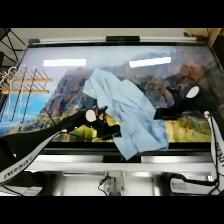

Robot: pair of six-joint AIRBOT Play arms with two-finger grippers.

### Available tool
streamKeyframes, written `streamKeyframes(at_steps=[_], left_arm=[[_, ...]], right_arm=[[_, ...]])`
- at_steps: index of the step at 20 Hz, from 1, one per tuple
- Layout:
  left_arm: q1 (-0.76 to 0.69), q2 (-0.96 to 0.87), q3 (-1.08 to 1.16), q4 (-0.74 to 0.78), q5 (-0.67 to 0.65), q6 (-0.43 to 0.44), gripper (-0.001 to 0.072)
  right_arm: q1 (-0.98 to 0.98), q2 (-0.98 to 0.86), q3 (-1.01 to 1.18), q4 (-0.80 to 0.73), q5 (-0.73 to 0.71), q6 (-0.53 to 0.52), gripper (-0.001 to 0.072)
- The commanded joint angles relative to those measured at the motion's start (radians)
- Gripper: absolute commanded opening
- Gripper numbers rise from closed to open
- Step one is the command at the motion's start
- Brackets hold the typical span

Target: Fold the shirts.

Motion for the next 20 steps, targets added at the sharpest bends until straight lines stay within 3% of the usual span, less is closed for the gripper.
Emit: streamKeyframes(at_steps=[1,2,3,4,6,10,14,17,20], left_arm=[[-0.005,-0.010,-0.002,-0.006,0.050,-0.024,0.0232],[-0.004,-0.010,-0.001,-0.006,0.055,-0.024,0.0093],[-0.002,-0.009,0.002,-0.006,0.053,-0.008,0.0028],[0.004,-0.006,0.002,-0.006,0.054,0.019,0.0027],[0.025,0.011,0.002,-0.005,0.053,0.091,0.0025],[0.123,0.164,0.085,0.168,-0.018,0.248,0.0024],[0.267,0.381,0.388,0.477,-0.222,0.262,0.0025],[0.344,0.524,0.696,0.534,-0.188,0.260,0.0025],[0.354,0.626,0.956,0.534,-0.037,0.203,0.0025]], right_arm=[[0.044,-0.042,0.000,-0.001,-0.037,0.010,0.0698],[0.050,-0.050,0.000,0.000,-0.047,0.021,0.0693],[0.055,-0.055,0.000,0.002,-0.058,0.034,0.0687],[0.059,-0.056,0.000,0.004,-0.070,0.040,0.0613],[0.061,-0.055,0.002,0.010,-0.073,0.045,0.0079],[0.061,0.015,0.044,0.009,-0.063,0.056,0.0047],[0.061,0.174,0.274,0.016,-0.091,0.057,0.0047],[0.061,0.339,0.487,0.071,-0.181,0.057,0.0047],[0.061,0.521,0.613,0.127,-0.367,0.057,0.0047]])
